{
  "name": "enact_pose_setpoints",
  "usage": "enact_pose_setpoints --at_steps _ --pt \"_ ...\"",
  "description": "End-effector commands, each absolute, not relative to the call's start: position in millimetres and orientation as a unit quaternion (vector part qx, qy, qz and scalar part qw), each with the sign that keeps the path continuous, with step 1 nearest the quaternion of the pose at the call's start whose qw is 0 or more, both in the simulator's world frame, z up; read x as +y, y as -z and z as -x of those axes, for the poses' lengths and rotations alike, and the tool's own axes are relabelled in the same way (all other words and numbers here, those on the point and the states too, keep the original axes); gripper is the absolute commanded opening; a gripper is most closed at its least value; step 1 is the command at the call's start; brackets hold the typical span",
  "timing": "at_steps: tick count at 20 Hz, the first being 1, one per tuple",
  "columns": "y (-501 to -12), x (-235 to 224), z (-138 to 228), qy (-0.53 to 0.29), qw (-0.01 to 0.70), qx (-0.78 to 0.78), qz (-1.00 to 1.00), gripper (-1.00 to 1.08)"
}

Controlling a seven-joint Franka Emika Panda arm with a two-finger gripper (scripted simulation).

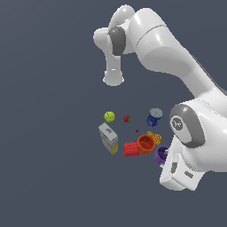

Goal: Pick up a designated object from a clutter of objects.

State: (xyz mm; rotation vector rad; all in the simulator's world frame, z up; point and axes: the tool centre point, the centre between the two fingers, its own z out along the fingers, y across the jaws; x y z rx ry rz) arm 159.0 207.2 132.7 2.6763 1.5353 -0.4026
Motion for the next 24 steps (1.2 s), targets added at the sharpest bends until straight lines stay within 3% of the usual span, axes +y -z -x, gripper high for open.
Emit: enact_pose_setpoints --at_steps 1,24 --pt "-122.5 215.7 -159.1 0.134 0.015 0.511 -0.849 0.28" --pt "-86.5 232.1 -152.6 0.145 0.015 0.549 -0.823 0.28"
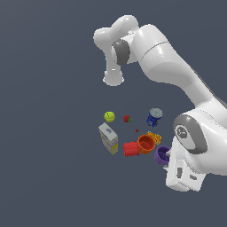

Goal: Pick up a designated object from a clutter of objects.

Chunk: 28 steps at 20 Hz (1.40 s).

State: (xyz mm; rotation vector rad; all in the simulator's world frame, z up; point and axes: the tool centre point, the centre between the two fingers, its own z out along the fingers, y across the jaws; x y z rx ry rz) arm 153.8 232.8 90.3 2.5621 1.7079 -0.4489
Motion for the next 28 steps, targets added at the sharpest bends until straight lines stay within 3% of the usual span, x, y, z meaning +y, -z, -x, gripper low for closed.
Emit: enact_pose_setpoints --at_steps 1,9,10,28 --pt "-83.8 231.5 -152.0 0.145 0.015 0.549 -0.823 0.28" --pt "-69.6 229.1 -149.4 0.145 0.015 0.55 -0.823 0.28" --pt "-69.6 229.1 -149.4 0.145 0.015 0.55 -0.823 -1.0" --pt "-78.2 224.8 -147.8 0.145 0.015 0.55 -0.823 -1.0"
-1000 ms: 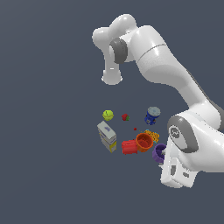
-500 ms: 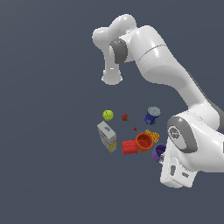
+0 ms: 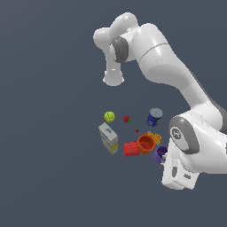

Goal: Pick up a designated object from a clutter of objects.

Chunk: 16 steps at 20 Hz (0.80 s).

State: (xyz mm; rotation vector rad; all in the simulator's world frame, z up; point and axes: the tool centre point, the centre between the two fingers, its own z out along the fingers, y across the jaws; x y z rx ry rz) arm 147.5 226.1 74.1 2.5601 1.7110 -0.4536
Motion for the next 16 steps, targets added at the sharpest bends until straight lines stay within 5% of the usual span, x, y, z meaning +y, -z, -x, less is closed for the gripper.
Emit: enact_pose_setpoints --at_steps 1,16 --pt "-80.7 223.5 -147.4 0.145 0.015 0.55 -0.823 -1.0" --pt "-175.1 176.9 -131.5 0.145 0.015 0.549 -0.823 -1.0"
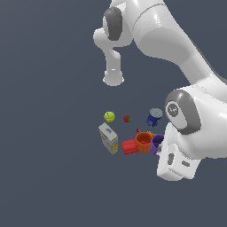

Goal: Pick up a designated object from a clutter of objects.

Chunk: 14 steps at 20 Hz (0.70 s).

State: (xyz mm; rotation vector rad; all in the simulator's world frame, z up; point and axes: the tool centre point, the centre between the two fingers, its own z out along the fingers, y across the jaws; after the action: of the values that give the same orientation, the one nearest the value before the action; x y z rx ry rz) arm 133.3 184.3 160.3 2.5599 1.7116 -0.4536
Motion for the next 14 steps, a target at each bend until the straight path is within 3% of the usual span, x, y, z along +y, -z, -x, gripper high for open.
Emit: enact_pose_setpoints --at_steps 1,14 --pt "-184.3 172.5 -130.0 0.145 0.015 0.549 -0.823 -1.0" --pt "-306.7 113.3 -111.3 0.145 0.015 0.549 -0.823 -1.0"
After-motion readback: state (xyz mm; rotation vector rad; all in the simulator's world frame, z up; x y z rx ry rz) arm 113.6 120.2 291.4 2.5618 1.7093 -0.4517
